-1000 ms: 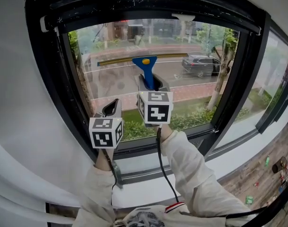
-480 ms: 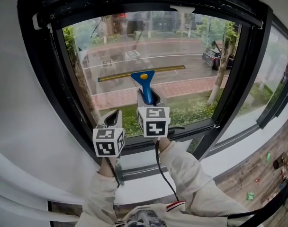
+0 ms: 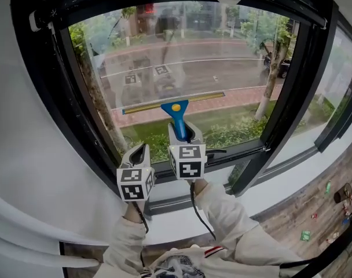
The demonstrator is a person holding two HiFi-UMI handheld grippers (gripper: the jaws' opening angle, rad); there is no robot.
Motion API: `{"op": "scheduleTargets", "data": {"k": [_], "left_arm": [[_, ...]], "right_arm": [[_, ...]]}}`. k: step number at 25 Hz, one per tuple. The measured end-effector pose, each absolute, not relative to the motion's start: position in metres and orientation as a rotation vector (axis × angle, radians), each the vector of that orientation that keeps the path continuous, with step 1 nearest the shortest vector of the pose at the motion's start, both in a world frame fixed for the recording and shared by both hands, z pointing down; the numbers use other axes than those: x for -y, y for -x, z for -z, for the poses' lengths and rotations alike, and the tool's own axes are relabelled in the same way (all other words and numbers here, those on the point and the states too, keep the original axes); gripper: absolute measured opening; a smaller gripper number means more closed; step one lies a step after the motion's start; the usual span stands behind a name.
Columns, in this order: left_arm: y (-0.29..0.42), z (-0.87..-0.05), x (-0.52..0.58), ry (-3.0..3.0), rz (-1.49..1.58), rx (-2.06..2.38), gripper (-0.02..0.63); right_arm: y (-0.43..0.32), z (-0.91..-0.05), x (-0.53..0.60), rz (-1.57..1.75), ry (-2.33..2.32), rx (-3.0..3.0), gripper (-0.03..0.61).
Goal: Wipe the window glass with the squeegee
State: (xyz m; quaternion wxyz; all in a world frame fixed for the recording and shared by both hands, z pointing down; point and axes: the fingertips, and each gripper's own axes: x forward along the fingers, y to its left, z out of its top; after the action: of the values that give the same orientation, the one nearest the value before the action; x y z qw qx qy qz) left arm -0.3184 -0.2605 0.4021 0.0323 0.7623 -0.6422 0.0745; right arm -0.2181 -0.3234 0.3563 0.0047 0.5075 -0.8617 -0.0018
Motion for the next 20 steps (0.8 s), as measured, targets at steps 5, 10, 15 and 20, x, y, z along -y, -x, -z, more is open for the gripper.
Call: {"op": "scheduleTargets", "data": {"k": [5,10,15,20], "left_arm": [[0.321,-0.431,0.257,-2.307,-0.260,1.957,0.000],[0.322,-0.448,0.254,-2.291,-0.275,1.941,0.000],[0.319,-0.464,0.253,-2.293,-0.277,1.920,0.000],[0.313,-0.477,0.252,-2.289,-0.279,1.887,0.000]], "right_arm": [[0.217,-0.381,0.323,-0.004,-1.583,2.685,0.133],[0.216,-0.398,0.321,-0.029,-1.576,2.679,0.132],[0.216,-0.420,0.320,-0.072,-1.567,2.666,0.132],[0.216,-0.444,0.318,-0.113,-1.539,2.650,0.132]]}}
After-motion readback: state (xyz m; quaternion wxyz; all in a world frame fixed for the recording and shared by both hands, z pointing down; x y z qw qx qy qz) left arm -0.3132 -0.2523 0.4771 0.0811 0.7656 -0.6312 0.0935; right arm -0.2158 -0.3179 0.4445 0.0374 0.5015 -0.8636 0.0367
